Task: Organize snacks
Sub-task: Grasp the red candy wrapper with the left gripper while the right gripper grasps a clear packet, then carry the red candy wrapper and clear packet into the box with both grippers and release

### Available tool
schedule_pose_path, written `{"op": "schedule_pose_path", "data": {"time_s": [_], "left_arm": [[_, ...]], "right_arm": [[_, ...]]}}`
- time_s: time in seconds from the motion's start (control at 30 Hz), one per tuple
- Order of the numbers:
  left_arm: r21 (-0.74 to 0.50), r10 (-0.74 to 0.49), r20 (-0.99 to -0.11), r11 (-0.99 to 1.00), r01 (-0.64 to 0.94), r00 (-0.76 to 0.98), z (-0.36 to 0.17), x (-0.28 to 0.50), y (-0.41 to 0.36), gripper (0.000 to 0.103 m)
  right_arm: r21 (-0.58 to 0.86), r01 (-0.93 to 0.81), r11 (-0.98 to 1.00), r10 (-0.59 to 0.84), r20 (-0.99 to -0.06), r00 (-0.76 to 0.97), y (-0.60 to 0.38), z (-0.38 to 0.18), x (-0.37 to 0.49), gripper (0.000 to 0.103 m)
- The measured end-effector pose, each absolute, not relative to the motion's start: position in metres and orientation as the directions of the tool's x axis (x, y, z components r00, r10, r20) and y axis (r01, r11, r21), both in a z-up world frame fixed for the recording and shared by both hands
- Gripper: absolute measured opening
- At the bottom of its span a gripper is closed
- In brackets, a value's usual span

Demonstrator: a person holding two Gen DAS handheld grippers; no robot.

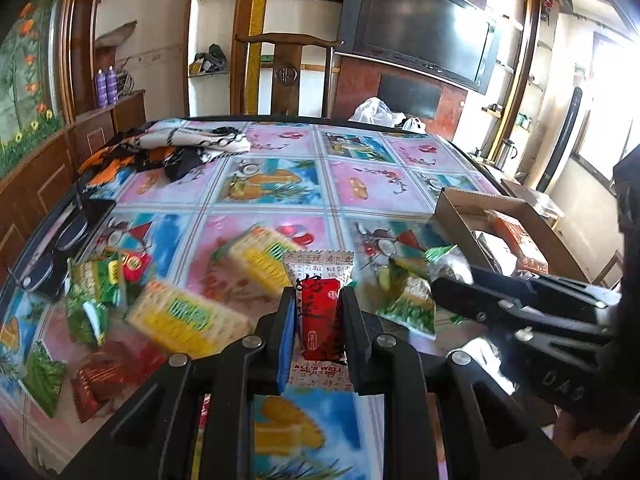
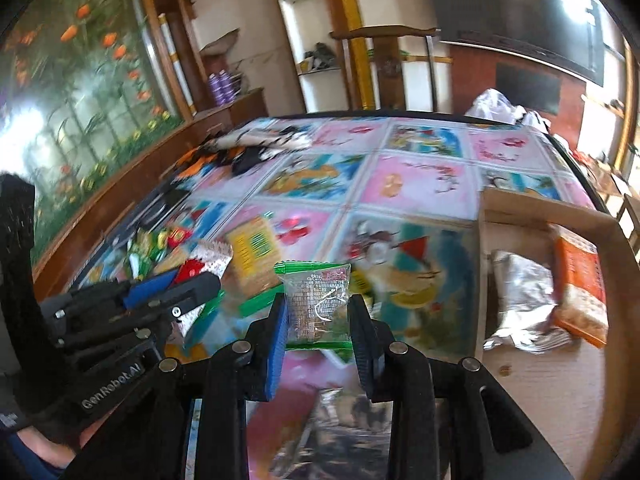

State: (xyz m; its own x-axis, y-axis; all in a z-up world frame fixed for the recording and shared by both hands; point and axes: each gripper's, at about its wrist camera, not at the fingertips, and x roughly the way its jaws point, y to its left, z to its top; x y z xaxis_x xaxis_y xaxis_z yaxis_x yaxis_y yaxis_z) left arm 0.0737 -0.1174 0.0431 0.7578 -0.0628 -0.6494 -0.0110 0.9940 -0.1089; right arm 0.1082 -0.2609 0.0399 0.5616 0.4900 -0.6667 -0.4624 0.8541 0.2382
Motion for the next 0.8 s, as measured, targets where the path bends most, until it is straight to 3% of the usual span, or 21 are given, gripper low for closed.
{"op": "schedule_pose_path", "data": {"time_s": [0.8], "left_arm": [[0.109, 0.094, -0.578, 0.993, -0.037, 0.811, 0.041, 0.062, -0.142, 0.021]], "right_arm": [[0.320, -0.355, 0.878, 0.478, -0.631, 0.611, -0.316, 0.049, 0.126, 0.032]]}}
